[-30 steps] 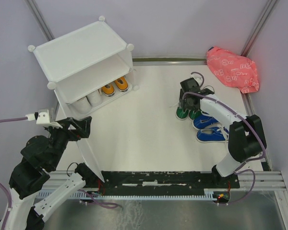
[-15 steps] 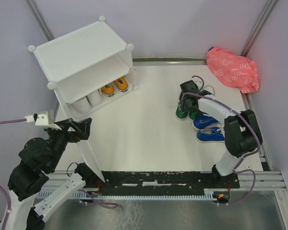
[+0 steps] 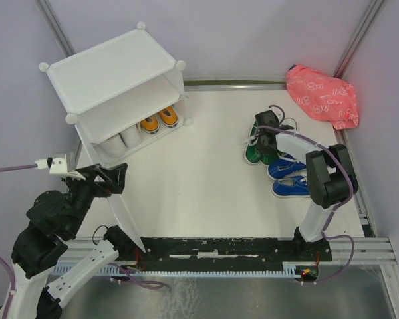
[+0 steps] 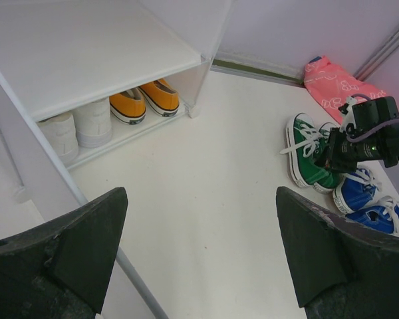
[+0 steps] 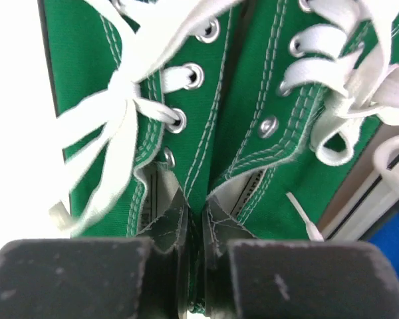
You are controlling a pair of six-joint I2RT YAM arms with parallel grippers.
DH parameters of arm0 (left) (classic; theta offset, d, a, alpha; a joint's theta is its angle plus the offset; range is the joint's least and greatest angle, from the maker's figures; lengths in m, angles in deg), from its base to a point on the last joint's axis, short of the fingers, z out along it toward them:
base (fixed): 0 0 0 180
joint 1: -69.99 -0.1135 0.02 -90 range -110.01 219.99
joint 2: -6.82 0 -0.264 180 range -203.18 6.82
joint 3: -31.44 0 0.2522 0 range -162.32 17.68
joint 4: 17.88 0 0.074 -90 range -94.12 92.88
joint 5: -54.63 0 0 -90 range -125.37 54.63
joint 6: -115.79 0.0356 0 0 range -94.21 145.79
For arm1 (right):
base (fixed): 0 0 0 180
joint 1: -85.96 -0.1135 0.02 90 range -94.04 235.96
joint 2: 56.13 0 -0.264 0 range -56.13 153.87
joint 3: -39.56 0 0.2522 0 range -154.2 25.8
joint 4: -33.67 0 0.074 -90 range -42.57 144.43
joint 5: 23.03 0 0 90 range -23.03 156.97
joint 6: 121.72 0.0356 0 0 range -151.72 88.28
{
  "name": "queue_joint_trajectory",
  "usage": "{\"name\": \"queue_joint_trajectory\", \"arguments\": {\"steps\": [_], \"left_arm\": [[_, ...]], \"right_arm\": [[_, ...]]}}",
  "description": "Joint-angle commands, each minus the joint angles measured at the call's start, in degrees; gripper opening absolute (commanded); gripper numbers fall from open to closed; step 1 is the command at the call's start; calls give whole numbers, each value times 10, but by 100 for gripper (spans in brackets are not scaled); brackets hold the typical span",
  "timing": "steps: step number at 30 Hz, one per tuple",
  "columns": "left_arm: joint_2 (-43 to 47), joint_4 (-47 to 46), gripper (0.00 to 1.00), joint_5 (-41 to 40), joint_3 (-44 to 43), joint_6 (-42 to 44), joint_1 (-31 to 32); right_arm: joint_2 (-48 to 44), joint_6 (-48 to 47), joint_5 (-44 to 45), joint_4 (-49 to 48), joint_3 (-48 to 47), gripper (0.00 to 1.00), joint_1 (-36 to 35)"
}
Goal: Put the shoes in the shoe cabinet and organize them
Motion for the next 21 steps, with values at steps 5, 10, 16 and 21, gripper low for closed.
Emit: {"name": "queue_joint_trajectory", "arguments": {"steps": [5,10,16,21], "left_arm": [[-14,52,99,9,6,-10,-1],[-13,53,99,10,5,-13,-1],[-9,55,99,11,-2,-15,-1],[-10,60,99,8,-5,-13,-1]], "right_arm": [[5,-102,-118,-86,-15,2,-76],[22,-136,-107,-66,-117,2,-214],[95,-118,-119,-60,-222,2,-293],[137,-122,-119,-46,-256,11,-324]]}}
